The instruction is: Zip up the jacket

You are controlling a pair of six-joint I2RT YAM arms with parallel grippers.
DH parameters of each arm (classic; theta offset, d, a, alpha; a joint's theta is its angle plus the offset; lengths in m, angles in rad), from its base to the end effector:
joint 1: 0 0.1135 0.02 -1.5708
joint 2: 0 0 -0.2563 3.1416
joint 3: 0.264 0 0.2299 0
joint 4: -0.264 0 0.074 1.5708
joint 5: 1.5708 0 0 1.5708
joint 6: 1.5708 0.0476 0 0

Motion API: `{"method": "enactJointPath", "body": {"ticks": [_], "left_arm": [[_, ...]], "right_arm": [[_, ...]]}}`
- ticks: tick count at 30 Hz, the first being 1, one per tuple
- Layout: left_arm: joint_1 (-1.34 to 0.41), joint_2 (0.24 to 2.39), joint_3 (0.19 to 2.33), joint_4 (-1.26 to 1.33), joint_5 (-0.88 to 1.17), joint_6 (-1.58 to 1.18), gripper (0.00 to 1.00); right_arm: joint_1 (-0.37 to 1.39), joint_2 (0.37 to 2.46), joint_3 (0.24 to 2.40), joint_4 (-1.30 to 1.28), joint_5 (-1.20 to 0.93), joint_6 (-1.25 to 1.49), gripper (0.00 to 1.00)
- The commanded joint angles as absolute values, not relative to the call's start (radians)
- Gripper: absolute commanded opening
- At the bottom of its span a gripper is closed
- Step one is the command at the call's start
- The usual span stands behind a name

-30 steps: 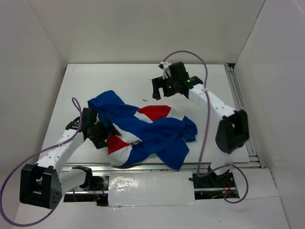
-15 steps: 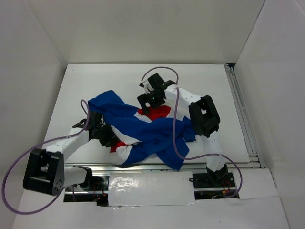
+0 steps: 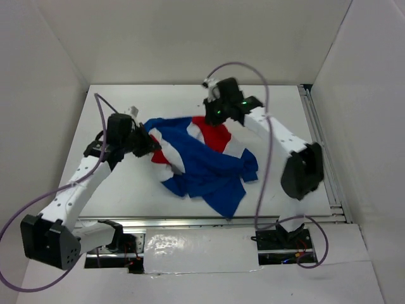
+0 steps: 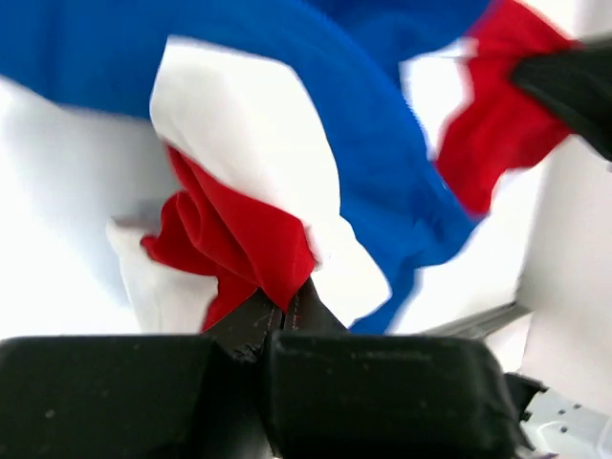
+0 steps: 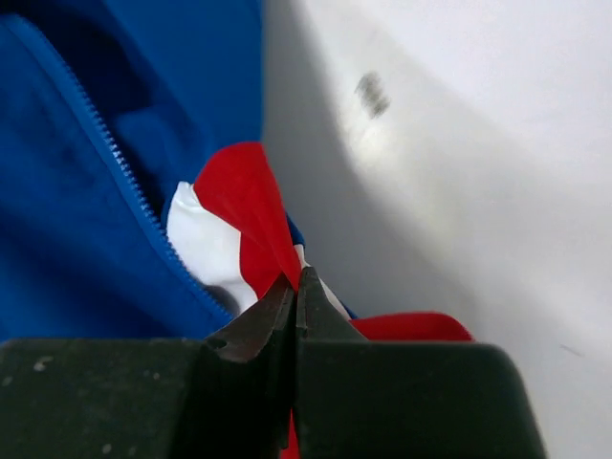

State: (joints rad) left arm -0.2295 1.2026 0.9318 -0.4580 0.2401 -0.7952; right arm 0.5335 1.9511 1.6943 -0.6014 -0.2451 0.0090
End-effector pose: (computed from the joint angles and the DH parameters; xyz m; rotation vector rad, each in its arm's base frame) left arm 0.2383 -0.0673 0.2710 -0.5465 2.3459 -0.7809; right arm 0.3589 0.2254 0.2622 -0.7484 2.3520 0.5384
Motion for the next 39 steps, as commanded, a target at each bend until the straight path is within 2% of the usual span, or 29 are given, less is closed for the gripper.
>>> {"method": "enactJointPath", "body": {"ticks": [1,5,7,13,16,21,22,26,32,33,34,35,36,37,39], "left_arm": [[-0.275,1.091,1.098,-0.483,0.126,-0.736,0.00],[-0.305,1.055,1.300,-0.515,0.112,-0.674,0.00],[-0.325,1.033,1.397,-0.538,0.110,-0.622,0.00],[-0.328,0.873,1.535,-0.486,0.146,-0.531,0.00],[-0.328,0.821,1.578,-0.448,0.213,-0.494,0.00],[-0.328,0.883,1.658,-0.465,0.273,-0.494,0.00],[-0.328,0.902,1.666,-0.468,0.278,-0.498,0.00],[-0.328,1.038,1.643,-0.442,0.249,-0.506,0.00],[-0.270,1.345,1.564,-0.442,0.195,-0.555,0.00],[-0.253,1.379,1.542,-0.425,0.204,-0.567,0.06],[-0.223,1.415,1.522,-0.398,0.250,-0.575,0.33],[-0.216,1.490,1.496,-0.382,0.268,-0.575,0.54],[-0.212,1.532,1.496,-0.382,0.279,-0.580,0.92],[-0.209,1.605,1.509,-0.393,0.307,-0.580,0.99],[-0.207,1.663,1.537,-0.414,0.311,-0.584,0.99]], "right_arm": [[0.474,1.547,1.706,-0.417,-0.147,0.048,0.00],[0.471,1.350,1.706,-0.422,0.055,0.046,0.00],[0.462,1.251,1.735,-0.445,0.083,0.044,0.00],[0.465,1.030,1.775,-0.462,0.074,0.046,0.00],[0.466,0.985,1.825,-0.501,0.041,0.064,0.00],[0.466,0.985,1.870,-0.554,0.012,0.133,0.00],[0.463,0.994,1.871,-0.552,0.058,0.146,0.00],[0.393,1.147,1.853,-0.589,0.097,0.192,0.00],[0.241,1.394,1.626,-0.454,-0.086,0.270,0.00],[0.232,1.426,1.608,-0.440,-0.103,0.276,0.00],[0.230,1.465,1.579,-0.430,-0.109,0.278,0.17],[0.229,1.536,1.571,-0.433,-0.123,0.262,0.33],[0.226,1.570,1.572,-0.440,-0.115,0.267,0.52],[0.225,1.639,1.578,-0.463,-0.104,0.268,0.69],[0.219,1.692,1.614,-0.498,-0.065,0.282,0.75]]}}
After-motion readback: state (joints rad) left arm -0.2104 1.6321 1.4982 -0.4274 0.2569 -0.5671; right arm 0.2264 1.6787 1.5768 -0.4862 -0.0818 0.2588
